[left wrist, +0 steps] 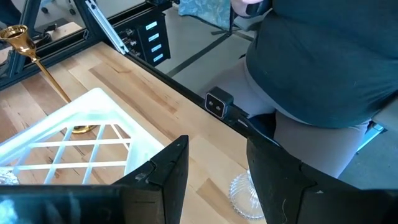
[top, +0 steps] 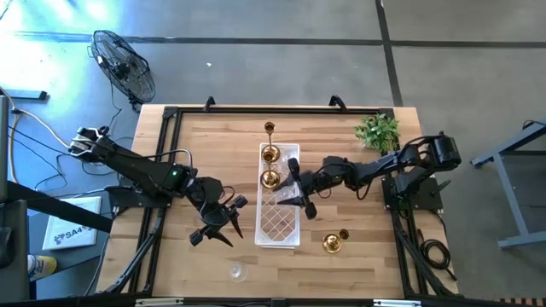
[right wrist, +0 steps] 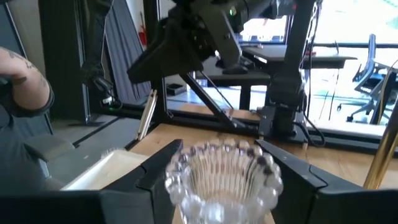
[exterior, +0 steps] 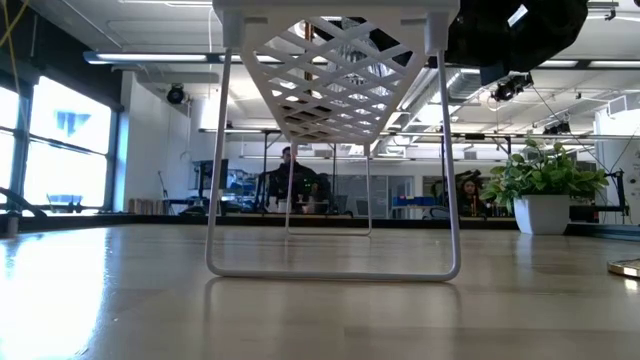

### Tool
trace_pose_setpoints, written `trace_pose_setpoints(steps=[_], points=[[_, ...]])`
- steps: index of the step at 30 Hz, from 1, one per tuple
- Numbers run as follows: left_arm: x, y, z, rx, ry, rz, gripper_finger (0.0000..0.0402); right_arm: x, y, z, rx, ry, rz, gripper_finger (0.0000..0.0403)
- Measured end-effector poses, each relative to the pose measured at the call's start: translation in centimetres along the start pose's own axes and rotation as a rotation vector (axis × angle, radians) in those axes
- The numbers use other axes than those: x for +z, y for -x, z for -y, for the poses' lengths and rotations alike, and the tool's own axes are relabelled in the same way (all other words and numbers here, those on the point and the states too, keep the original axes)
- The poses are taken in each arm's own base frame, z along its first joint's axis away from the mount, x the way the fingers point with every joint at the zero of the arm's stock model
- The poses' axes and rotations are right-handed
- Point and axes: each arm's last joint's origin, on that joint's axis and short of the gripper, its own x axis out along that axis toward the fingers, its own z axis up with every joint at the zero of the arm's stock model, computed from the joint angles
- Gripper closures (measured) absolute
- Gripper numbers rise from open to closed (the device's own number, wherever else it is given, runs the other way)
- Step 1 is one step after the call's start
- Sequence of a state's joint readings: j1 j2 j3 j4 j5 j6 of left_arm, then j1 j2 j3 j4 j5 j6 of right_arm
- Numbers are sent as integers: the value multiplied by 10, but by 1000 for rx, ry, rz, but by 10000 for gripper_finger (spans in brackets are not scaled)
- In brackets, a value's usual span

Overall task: Pick & Place candle stick holders
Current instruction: Put the top transparent candle holder on the shelf aligned with the other transparent candle holder

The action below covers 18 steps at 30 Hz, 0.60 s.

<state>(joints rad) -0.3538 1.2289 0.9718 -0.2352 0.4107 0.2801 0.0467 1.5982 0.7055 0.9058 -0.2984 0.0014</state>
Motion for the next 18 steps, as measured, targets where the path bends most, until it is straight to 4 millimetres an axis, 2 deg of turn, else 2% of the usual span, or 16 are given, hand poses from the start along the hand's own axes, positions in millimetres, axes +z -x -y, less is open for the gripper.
trace_pose_setpoints(steps=[18], points=[[0, 0, 0, -1, 2, -3, 244, 10, 0, -4, 11, 30, 97, 210]])
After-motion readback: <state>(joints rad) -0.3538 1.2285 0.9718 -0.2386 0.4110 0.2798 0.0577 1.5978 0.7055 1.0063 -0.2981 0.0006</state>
